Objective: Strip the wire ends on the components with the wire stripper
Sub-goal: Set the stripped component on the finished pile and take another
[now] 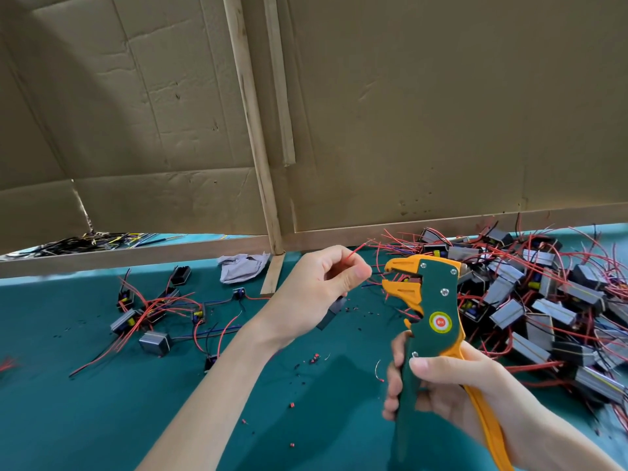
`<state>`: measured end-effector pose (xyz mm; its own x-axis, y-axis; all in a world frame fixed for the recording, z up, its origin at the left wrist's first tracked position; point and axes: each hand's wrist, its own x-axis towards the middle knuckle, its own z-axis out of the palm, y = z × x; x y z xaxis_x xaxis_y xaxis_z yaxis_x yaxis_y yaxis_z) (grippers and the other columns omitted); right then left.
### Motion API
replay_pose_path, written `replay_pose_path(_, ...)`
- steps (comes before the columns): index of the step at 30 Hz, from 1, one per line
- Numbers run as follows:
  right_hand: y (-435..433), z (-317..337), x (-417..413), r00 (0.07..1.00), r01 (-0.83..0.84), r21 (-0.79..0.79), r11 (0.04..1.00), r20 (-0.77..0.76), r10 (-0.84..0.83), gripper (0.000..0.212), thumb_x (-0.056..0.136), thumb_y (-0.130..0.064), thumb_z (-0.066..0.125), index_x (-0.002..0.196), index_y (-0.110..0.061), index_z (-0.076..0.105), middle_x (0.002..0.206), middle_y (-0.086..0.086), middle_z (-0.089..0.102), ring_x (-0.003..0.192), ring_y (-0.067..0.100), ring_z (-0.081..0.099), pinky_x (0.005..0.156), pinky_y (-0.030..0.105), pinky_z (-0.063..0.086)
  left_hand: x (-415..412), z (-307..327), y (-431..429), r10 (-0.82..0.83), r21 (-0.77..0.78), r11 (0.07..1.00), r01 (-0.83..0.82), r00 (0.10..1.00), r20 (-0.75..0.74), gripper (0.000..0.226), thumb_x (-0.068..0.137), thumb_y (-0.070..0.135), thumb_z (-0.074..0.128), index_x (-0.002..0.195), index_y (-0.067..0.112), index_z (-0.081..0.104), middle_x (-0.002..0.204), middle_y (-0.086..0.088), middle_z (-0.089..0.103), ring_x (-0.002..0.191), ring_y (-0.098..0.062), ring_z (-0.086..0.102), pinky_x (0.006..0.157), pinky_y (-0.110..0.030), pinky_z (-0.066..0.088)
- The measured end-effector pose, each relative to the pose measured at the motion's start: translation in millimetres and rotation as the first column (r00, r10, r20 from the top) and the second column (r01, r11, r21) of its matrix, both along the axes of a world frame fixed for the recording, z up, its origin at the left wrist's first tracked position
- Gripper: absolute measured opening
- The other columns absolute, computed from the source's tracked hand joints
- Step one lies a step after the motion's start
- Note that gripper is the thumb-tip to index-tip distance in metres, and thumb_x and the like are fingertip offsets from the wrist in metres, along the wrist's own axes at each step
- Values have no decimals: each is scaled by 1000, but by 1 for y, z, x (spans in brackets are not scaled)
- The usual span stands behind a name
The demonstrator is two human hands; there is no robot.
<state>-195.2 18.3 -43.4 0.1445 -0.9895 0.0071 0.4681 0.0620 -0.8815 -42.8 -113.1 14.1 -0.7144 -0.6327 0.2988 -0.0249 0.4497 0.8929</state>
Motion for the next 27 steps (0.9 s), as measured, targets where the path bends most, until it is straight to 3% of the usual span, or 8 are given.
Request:
replay_pose_path(3,1,-1,0,1000,-14,-7,1000,-10,14,23,62,-10,75,79,1,66,75,30,59,68,42,62,68,50,55,1,0,1,-12,24,1000,11,999,33,14,89,32,62,79,22,61,60,5,47,58,-18,41,53,-18,37)
replay_pose_path(8,1,-2,0,999,-8,-9,1000,-36,8,21,64,-10,75,79,2,65,74,31,58,67,43,61,68,51,54,1,1,2,-25,36,999,22,997,79,18,92,30,63,73,31,63,62,-1,45,61,-20,39,51,-20,35)
replay_pose_path(14,2,-3,1,995,3,-5,1000,-101,-3,35,59,-19,89,74,-1,64,67,28,56,61,40,60,62,48,54,5,2,0,-47,20,999,45,993,113,18,92,28,63,73,25,63,56,0,43,53,-21,36,43,-20,29)
replay_pose_path(18,5,-5,6,981,105,26,994,-167,-99,39,54,-28,90,69,-3,64,57,24,54,48,33,54,49,39,51,8,5,-3,-68,1,998,69,987,148,19,92,25,62,73,27,63,48,11,45,41,-8,37,43,-15,31)
replay_pose_path(22,3,-14,13,930,270,-5,963,-259,-262,47,55,-38,83,50,-4,51,44,17,45,35,26,44,38,27,41,6,-1,-5,-41,20,999,38,982,183,12,93,25,61,84,19,65,56,1,47,51,-19,39,48,-23,32)
replay_pose_path(24,2,-15,12,961,213,-2,977,-183,-209,39,55,-33,86,55,-7,56,48,17,47,38,27,48,42,31,45,5,-5,-5,-13,-27,999,19,975,222,13,93,26,61,85,18,65,62,1,52,57,-18,45,55,-24,38)
replay_pose_path(27,-2,-11,7,999,40,13,999,7,-40,42,52,-21,93,79,-1,67,73,26,58,65,40,61,66,48,55,5,-4,-9,47,-108,994,-23,972,231,13,93,24,62,83,18,66,72,0,62,62,-6,49,64,-19,41)
